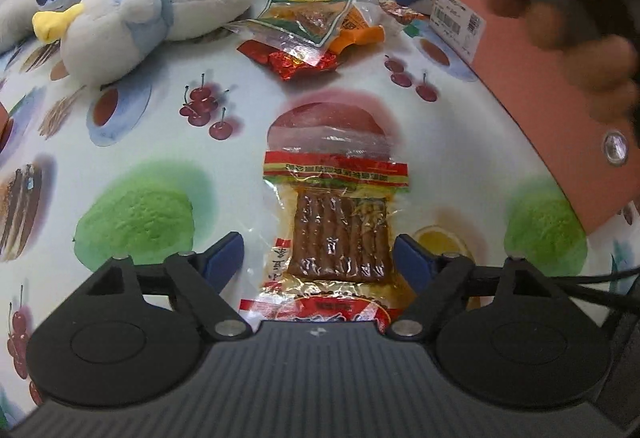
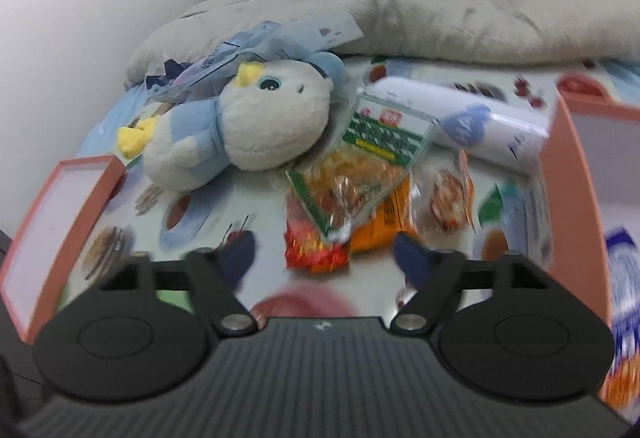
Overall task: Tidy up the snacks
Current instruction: 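Lower left tool onto brown strip packet while right tool reaches green packet, then grasp the brown strip packet with left tool while right tool grasps green packet, then carry strip packet with left tool while right tool carries green packet over box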
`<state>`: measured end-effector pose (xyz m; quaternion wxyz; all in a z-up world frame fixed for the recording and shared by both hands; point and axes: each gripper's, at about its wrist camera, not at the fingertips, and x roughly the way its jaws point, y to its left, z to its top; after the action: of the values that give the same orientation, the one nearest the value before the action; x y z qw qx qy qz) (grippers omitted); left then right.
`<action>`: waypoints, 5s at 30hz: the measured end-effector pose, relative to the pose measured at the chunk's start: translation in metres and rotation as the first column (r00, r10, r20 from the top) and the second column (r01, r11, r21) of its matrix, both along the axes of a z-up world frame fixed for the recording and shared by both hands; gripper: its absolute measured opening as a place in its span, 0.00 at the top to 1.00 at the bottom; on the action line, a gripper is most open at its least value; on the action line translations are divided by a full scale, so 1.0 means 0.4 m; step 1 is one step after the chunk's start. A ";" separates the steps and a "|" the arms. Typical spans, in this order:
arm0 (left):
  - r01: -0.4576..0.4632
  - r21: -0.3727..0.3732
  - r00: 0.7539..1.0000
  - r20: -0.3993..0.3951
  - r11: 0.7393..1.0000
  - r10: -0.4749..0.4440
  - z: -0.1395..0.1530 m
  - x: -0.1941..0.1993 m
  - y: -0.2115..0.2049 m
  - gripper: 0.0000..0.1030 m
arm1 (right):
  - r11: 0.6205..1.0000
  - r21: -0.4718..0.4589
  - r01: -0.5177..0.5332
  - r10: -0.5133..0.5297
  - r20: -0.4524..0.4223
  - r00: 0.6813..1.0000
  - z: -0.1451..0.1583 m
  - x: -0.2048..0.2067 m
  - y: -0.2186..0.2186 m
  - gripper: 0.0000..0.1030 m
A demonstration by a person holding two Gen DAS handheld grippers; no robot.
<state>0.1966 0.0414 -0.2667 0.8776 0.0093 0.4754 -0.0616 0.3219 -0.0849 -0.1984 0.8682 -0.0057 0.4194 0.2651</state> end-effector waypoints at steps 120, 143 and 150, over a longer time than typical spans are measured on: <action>0.002 -0.338 0.948 0.300 0.941 0.106 0.640 0.007 -0.249 0.48 | 0.963 0.043 0.265 -0.260 0.394 0.882 0.450 -0.365 -0.444 0.66; 0.146 -0.276 0.987 0.105 0.950 -0.121 0.462 0.190 -0.575 0.48 | 0.893 -0.039 0.448 -0.424 0.258 0.868 0.264 -0.277 -0.684 0.65; 0.166 -0.248 0.986 0.050 0.954 -0.159 0.403 0.218 -0.635 0.48 | 0.885 -0.082 0.459 -0.436 0.206 0.876 0.194 -0.252 -0.715 0.65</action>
<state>0.2836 -0.2126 -0.1056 0.8706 -0.0619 0.4482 -0.1930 0.2209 -0.3710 -0.1209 0.9383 0.0118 0.3445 0.0279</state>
